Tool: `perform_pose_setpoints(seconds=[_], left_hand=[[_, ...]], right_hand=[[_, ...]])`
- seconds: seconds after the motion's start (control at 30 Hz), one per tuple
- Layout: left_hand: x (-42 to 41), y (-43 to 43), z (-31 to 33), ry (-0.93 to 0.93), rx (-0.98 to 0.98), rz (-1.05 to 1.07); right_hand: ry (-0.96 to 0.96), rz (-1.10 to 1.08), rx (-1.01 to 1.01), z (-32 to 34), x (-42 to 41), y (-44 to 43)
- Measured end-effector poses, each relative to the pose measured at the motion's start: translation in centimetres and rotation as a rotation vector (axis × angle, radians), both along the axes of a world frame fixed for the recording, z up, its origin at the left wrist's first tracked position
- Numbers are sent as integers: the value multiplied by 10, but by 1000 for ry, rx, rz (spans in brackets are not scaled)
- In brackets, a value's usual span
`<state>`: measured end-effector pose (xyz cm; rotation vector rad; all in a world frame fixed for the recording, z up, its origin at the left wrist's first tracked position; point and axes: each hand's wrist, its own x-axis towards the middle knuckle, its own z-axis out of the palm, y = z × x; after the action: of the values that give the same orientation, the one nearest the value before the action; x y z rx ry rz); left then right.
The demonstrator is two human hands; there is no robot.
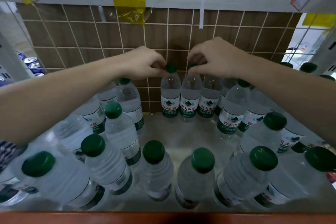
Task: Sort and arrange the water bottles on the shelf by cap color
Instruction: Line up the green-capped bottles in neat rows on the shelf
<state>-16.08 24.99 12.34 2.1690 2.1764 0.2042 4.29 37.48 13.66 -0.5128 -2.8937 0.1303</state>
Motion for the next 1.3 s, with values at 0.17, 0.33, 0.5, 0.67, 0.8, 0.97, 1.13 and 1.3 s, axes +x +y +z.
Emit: perform_pose_setpoints(seconds=[0.17, 0.33, 0.5, 0.67, 0.8, 0.97, 1.13, 1.3], left_hand=[[13, -56, 20, -57, -125, -105], [40, -111, 24, -275, -199, -272], [70, -143, 15, -217, -268, -398], [87, -139, 3, -14, -191, -371], [83, -120, 1, 28, -170, -364], [62, -86, 0, -160, -162, -322], [52, -44, 2, -233, -160, -272], [50, -6, 0, -130, -149, -220]], right_hand=[[-81, 214, -211, 13, 11, -61], [-293, 418, -369, 9, 34, -108], [-437, 383, -259, 4, 62, -131], [-387, 318, -76, -2, 69, -143], [-368, 262, -59, -1, 72, -135], [-283, 92, -163, 5, 74, -88], [-198, -13, -113, 8, 68, -41], [-232, -54, -68, 1, 52, -6]])
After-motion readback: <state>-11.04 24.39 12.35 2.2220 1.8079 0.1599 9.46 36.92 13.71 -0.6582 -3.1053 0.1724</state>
